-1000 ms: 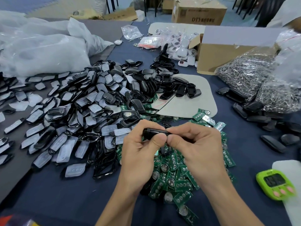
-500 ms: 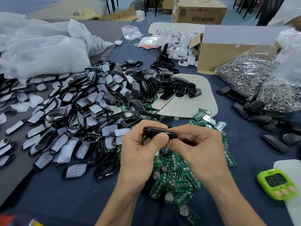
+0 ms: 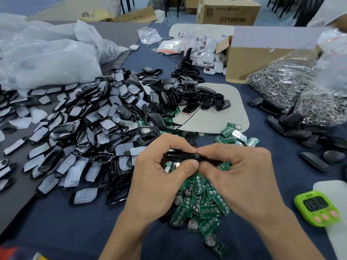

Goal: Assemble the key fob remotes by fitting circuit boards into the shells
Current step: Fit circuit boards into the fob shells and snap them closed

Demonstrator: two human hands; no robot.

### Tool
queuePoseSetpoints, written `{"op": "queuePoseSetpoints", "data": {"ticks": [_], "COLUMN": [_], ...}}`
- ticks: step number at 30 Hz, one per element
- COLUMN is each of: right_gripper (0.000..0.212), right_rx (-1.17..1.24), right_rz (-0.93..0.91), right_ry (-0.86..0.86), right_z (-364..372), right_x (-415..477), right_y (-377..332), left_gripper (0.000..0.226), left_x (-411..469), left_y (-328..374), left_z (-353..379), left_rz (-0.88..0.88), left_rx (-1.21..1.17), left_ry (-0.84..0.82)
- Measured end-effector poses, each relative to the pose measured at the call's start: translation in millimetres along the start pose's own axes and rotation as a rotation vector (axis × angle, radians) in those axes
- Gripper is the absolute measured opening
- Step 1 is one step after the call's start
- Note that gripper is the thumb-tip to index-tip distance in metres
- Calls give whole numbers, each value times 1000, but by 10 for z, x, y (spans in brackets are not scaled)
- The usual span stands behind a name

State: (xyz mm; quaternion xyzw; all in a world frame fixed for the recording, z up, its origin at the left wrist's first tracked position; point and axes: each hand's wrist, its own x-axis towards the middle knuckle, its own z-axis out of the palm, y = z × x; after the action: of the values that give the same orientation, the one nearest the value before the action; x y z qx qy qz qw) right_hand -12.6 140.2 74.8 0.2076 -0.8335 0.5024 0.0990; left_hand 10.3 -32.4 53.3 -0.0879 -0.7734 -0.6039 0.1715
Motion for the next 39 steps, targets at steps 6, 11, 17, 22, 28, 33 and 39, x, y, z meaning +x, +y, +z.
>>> {"op": "queuePoseSetpoints", "data": {"ticks": [6,11,17,22,28,33,39], "right_gripper": [28,27,25,25,24,24,23], "right_rx": [-23,135,304,425,515,548,487], "right_rz": [-20,59,216,264,337,328,339], "right_ry": [-5,-60,-95,-57,-35,-21,-126], "right_z": [-31,10,22,33,100,90,51], "right_x": [2,42,41,42,27,-1,51], "right_y": [-44,-27,15,58,145,176,203], "left_gripper": [17,13,20,37,50,50,42], "left_x": [49,51,12,30,-7,-37,8], "left_y": [31,7,-26,-53,-70,-60,-80], "left_z": [-18,55,56,-5,120,162,109], "left_rz": [-23,-96,-210,-298,-222,-191,-254], "left_rx": [-85,-214,-294,-410,-337,-340,-317], "left_ry": [-27,94,88,51,219,243,181]}}
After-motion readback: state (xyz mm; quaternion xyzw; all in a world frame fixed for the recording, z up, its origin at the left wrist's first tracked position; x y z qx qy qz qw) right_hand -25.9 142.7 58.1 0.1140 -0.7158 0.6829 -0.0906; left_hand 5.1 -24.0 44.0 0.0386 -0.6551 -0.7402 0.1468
